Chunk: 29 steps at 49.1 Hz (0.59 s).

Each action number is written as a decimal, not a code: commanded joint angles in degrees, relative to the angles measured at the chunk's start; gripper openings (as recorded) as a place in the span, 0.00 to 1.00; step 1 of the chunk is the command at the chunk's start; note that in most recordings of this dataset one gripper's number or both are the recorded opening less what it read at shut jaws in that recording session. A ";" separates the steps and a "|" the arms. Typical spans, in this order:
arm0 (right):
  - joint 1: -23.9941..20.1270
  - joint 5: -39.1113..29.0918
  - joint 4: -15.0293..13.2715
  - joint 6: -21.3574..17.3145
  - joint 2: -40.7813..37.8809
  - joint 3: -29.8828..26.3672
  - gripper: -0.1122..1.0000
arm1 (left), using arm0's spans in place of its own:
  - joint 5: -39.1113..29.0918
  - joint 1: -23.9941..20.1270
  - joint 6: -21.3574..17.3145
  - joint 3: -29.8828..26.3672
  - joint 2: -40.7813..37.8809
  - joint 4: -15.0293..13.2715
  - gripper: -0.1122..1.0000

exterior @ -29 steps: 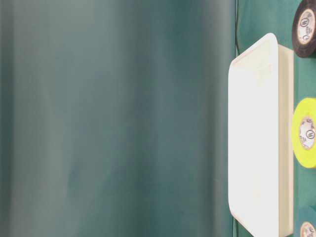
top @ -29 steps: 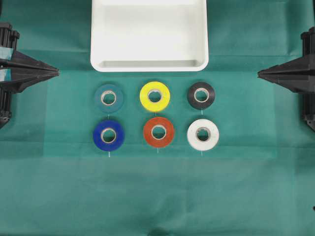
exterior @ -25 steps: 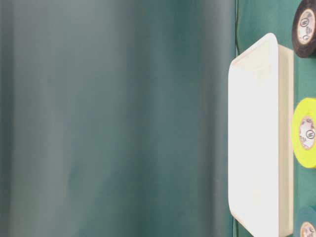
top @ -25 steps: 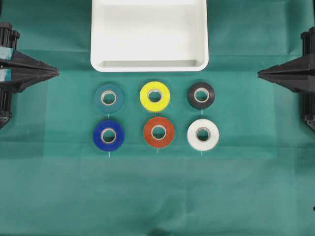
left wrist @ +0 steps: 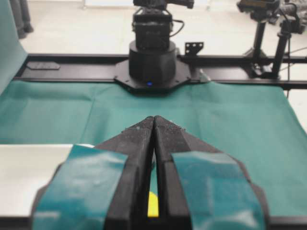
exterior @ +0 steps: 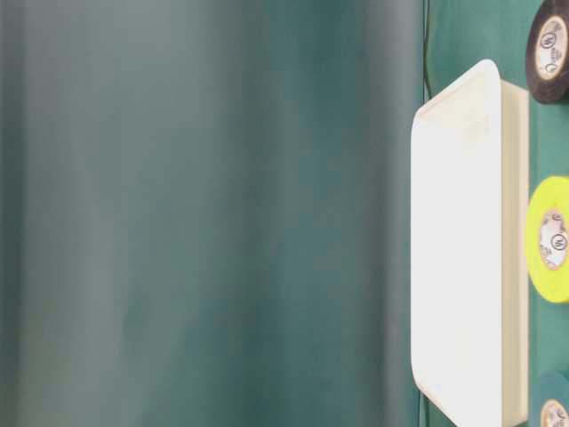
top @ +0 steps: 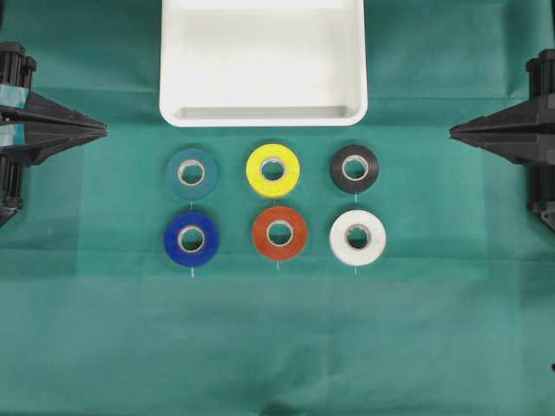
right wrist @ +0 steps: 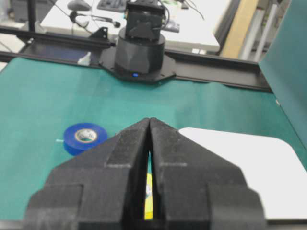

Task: Place the tape from the fixed location into the white case.

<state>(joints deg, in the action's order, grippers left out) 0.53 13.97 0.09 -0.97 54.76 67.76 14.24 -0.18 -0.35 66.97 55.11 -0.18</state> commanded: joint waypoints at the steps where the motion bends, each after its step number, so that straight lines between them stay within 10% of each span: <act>1: 0.09 0.18 0.09 0.00 -0.44 -1.58 0.10 | 0.00 0.00 0.09 -1.14 -0.26 -0.09 0.12; 8: 0.09 0.18 0.09 0.00 -0.35 -1.58 0.10 | 0.18 0.00 0.09 -1.14 -0.09 -0.09 0.24; 22: 0.09 0.09 0.00 0.00 -0.44 -1.76 0.10 | -0.09 0.09 -0.18 -1.14 -0.09 -0.09 0.92; 29: 0.09 -0.62 -0.09 0.00 -0.44 -2.11 0.10 | -0.26 0.09 -0.09 -1.14 -0.09 -0.09 0.99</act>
<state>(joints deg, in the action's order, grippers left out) 0.62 13.45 0.00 -0.97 54.76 67.41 13.89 -0.09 -0.44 66.97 55.28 -0.26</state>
